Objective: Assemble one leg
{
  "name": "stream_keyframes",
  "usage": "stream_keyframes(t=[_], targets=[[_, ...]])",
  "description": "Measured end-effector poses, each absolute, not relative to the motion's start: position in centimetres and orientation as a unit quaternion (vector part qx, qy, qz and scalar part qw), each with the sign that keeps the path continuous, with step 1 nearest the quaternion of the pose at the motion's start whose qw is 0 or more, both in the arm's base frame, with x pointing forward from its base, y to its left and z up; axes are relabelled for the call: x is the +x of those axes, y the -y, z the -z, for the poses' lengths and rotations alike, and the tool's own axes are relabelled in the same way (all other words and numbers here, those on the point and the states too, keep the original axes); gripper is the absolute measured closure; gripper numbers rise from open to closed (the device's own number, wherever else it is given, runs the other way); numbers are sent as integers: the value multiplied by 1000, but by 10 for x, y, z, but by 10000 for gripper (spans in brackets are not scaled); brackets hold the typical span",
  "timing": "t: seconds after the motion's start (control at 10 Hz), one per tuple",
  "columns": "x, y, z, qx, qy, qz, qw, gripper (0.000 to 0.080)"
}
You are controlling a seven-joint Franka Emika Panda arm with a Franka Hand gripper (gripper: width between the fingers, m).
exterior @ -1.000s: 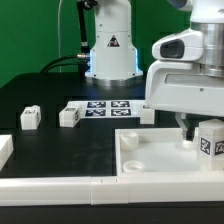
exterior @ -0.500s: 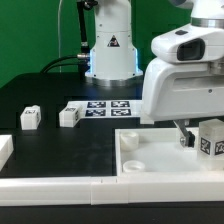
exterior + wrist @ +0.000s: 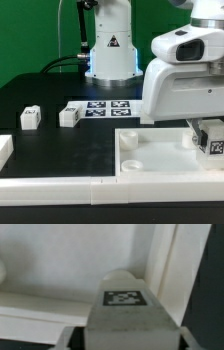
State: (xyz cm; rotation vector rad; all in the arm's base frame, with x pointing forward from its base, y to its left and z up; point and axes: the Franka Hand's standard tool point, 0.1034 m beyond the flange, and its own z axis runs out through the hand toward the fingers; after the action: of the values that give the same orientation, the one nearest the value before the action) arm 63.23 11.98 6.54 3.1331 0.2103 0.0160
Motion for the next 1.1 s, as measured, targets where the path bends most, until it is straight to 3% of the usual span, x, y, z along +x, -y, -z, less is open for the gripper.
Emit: stream_keyframes(t=[0.2,0.6,1.1], targets=[[632,-120,-65,999,-51,-6,0,508],[633,-119,-65,970,242,-6,-11,508],[632,-117,-65,882,472,-15,-9,508]])
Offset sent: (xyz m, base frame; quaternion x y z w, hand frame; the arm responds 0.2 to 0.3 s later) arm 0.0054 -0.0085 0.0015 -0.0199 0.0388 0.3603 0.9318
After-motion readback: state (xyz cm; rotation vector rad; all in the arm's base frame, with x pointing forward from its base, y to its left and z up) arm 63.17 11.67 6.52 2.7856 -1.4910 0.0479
